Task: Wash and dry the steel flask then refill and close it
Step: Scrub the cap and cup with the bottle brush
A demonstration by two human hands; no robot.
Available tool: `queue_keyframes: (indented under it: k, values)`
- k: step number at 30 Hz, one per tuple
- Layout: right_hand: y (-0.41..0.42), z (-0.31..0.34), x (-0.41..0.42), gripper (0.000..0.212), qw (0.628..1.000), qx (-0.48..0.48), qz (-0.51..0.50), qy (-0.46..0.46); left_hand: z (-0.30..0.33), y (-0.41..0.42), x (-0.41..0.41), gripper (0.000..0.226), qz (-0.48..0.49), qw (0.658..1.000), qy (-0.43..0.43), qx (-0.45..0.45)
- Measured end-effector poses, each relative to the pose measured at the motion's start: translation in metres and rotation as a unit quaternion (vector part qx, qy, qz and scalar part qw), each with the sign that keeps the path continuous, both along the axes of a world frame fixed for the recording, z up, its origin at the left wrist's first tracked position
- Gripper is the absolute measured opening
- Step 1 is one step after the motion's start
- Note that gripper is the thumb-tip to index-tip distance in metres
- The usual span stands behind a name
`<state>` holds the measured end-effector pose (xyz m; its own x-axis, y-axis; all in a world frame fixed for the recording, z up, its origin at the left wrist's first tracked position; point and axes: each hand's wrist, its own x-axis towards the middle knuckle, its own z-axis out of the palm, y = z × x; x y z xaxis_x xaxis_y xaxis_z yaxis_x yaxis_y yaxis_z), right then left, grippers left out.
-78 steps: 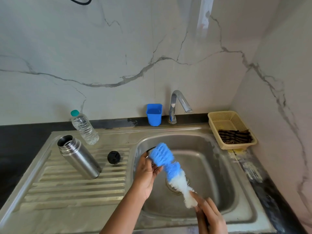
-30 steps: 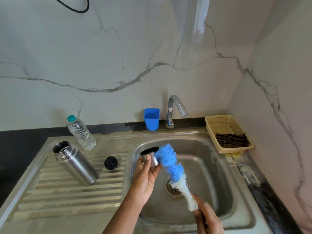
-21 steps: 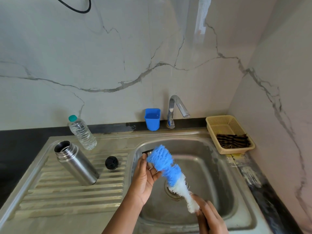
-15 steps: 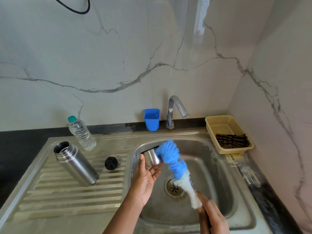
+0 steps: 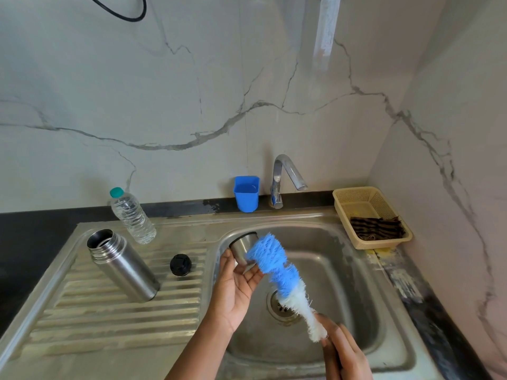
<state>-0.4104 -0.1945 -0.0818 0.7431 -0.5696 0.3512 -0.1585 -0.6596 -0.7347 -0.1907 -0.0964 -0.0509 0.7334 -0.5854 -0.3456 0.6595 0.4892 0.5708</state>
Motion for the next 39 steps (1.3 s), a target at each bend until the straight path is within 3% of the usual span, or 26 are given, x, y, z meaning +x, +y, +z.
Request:
queue_keyframes:
  k: [2,5,11,14,24,30,37,39]
  values:
    - [0.001,0.000,0.001,0.054,1.000,0.002,-0.004,-0.001,-0.001,0.001,0.001,0.020,-0.007,1.000,0.011,-0.011]
    - [0.006,0.002,0.000,0.053,1.000,0.010,0.015,0.012,-0.002,0.002,0.002,0.035,-0.017,1.000,0.001,0.010]
    - [0.004,0.001,0.002,0.049,0.999,0.020,-0.035,-0.011,0.004,0.003,0.002,0.041,-0.042,0.999,-0.022,0.002]
    - [0.007,0.004,0.000,0.050,1.000,0.021,-0.011,-0.002,0.003,0.003,0.002,0.053,-0.056,0.998,-0.021,-0.006]
    - [0.014,-0.002,0.004,0.049,0.998,0.031,-0.036,-0.047,0.008,0.004,0.001,0.047,-0.027,0.998,-0.023,0.056]
    - [0.004,-0.002,0.007,0.042,0.999,0.024,-0.023,-0.044,0.007,0.004,-0.004,0.040,-0.058,0.996,-0.043,0.052]
    - [0.002,-0.002,0.010,0.044,0.996,0.044,-0.044,-0.060,0.004,0.004,-0.001,0.051,-0.060,0.997,-0.040,-0.006]
    - [0.007,0.002,0.007,0.043,0.994,0.053,-0.046,-0.079,0.002,0.005,0.003,0.064,-0.059,0.997,-0.049,-0.020]
